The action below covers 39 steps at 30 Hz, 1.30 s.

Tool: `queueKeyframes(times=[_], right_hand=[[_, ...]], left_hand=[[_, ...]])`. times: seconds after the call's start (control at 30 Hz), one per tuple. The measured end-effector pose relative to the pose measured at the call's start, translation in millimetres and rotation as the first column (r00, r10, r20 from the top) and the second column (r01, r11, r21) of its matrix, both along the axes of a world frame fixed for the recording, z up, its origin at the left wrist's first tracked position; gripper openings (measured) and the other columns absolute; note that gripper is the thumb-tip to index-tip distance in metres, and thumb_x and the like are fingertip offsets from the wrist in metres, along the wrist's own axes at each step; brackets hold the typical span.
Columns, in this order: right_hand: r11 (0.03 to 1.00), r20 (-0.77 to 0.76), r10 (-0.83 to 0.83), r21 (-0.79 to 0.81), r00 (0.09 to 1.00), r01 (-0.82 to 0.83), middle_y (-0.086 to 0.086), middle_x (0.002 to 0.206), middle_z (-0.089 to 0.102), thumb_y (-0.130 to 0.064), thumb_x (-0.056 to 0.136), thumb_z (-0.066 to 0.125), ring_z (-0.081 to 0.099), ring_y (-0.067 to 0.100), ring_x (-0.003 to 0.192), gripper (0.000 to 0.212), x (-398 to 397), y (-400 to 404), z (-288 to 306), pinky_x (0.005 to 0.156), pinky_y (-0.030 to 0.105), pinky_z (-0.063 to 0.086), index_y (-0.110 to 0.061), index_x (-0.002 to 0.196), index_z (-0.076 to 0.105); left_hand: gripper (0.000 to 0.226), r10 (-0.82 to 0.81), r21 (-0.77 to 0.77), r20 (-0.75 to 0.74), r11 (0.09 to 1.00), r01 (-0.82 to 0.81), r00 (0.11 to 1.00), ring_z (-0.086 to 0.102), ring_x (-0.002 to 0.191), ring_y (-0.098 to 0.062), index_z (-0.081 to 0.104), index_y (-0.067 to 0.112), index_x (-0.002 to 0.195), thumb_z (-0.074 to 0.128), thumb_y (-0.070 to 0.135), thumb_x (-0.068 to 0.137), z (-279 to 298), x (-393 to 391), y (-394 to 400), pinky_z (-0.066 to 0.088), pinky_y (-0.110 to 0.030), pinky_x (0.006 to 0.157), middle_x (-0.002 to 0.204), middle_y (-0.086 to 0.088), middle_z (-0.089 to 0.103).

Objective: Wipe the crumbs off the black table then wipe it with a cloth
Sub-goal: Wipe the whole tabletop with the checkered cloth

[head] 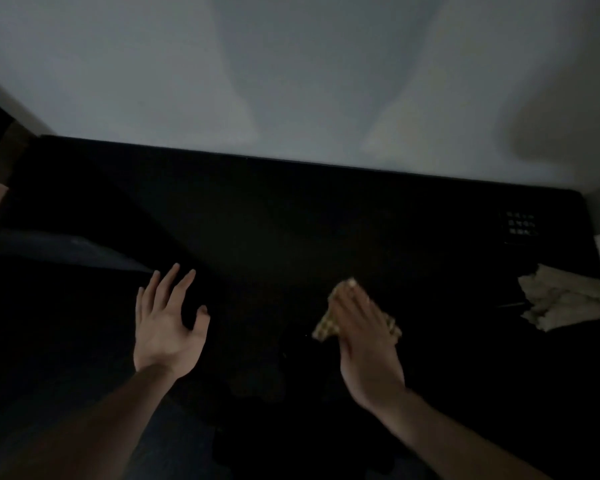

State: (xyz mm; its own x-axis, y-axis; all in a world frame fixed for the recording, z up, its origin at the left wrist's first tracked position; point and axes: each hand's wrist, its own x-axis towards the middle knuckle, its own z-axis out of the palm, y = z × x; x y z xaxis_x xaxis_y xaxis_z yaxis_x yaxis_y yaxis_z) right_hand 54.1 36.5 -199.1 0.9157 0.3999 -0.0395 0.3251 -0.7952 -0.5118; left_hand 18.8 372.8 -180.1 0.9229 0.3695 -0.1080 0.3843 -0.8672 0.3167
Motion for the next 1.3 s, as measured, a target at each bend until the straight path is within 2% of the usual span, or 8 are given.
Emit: queueKeyframes(times=[0.17, 0.27, 0.4, 0.47, 0.63, 0.77, 1.17, 1.3], right_hand=[[0.994, 0.025, 0.114, -0.005, 0.993, -0.114, -0.011, 0.17, 0.026, -0.02, 0.095, 0.047, 0.022, 0.012, 0.158, 0.061, -131, -12, 12, 0.123, 0.033, 0.023, -0.025, 0.156, 0.044], [0.992, 0.01, 0.129, 0.003, 0.992, -0.129, -0.014, 0.172, 0.019, -0.019, 0.099, 0.042, 0.024, 0.011, 0.157, 0.059, -129, -16, 9, 0.124, 0.028, 0.022, -0.025, 0.158, 0.04], [0.99, 0.054, -0.051, 0.135, 0.997, 0.043, -0.001, 0.166, 0.037, 0.006, 0.088, 0.039, 0.036, 0.021, 0.153, 0.068, -46, -27, 5, 0.121, 0.051, 0.035, -0.014, 0.152, 0.05], [0.987, 0.086, -0.123, 0.113, 0.989, 0.113, 0.011, 0.161, 0.044, 0.004, 0.088, 0.038, 0.038, 0.03, 0.152, 0.066, 16, -31, 13, 0.12, 0.059, 0.034, -0.008, 0.152, 0.049], [0.947, 0.108, -0.315, -0.023, 0.943, 0.319, 0.014, 0.166, 0.035, 0.003, 0.099, 0.044, 0.027, 0.038, 0.155, 0.059, 161, -31, 27, 0.125, 0.059, 0.021, -0.012, 0.156, 0.042], [0.921, 0.087, -0.338, -0.176, 0.937, 0.349, 0.007, 0.168, 0.031, -0.011, 0.1, 0.049, 0.022, 0.035, 0.156, 0.059, 182, -25, 6, 0.126, 0.059, 0.017, -0.019, 0.158, 0.04], [0.988, -0.032, -0.132, -0.082, 0.991, 0.129, -0.012, 0.174, 0.007, -0.011, 0.096, 0.05, 0.002, 0.011, 0.161, 0.075, -86, -45, 8, 0.131, 0.04, 0.011, -0.032, 0.164, 0.024], [0.995, -0.029, -0.1, -0.013, 0.995, 0.1, -0.013, 0.17, 0.025, -0.019, 0.092, 0.044, 0.023, 0.013, 0.158, 0.066, -192, -61, 10, 0.127, 0.035, 0.019, -0.028, 0.157, 0.042]], left_hand=[[0.068, -0.016, -0.002, 0.02, 1.0, 0.016, 1.0, 0.008, 0.16, -0.019, 0.035, 0.033, 0.156, 0.044, 0.051, 0.091, 1, -4, -1, 0.009, -0.05, 0.131, 0.169, 0.007, 0.024], [0.068, 0.001, -0.005, 0.03, 1.0, -0.001, 1.0, 0.009, 0.16, -0.02, 0.037, 0.033, 0.155, 0.044, 0.051, 0.091, 1, -3, -1, 0.009, -0.05, 0.131, 0.168, 0.007, 0.026], [0.068, 0.001, -0.01, 0.038, 1.0, -0.001, 0.999, 0.009, 0.16, -0.019, 0.037, 0.033, 0.155, 0.045, 0.05, 0.09, -1, -2, 1, 0.008, -0.049, 0.131, 0.169, 0.007, 0.025], [0.068, -0.009, 0.001, 0.043, 1.0, 0.009, 0.999, 0.01, 0.16, -0.021, 0.039, 0.031, 0.154, 0.046, 0.05, 0.09, -3, -2, 0, 0.009, -0.05, 0.131, 0.168, 0.005, 0.026], [0.067, -0.009, 0.007, 0.044, 1.0, 0.009, 0.999, 0.01, 0.16, -0.022, 0.039, 0.031, 0.154, 0.047, 0.049, 0.09, -5, -1, 2, 0.009, -0.051, 0.13, 0.169, 0.005, 0.026], [0.068, -0.013, 0.016, 0.048, 1.0, 0.013, 0.999, 0.01, 0.16, -0.021, 0.039, 0.031, 0.154, 0.047, 0.049, 0.089, -6, -1, 3, 0.008, -0.05, 0.13, 0.169, 0.005, 0.026], [0.069, -0.015, 0.001, 0.072, 1.0, 0.015, 0.997, 0.013, 0.159, -0.022, 0.038, 0.031, 0.154, 0.044, 0.051, 0.089, -3, -5, 0, 0.01, -0.05, 0.13, 0.167, 0.003, 0.029], [0.067, -0.017, -0.002, 0.086, 1.0, 0.017, 0.996, 0.016, 0.158, -0.023, 0.04, 0.031, 0.153, 0.045, 0.049, 0.088, -2, -6, -2, 0.01, -0.05, 0.13, 0.166, 0.002, 0.031]])
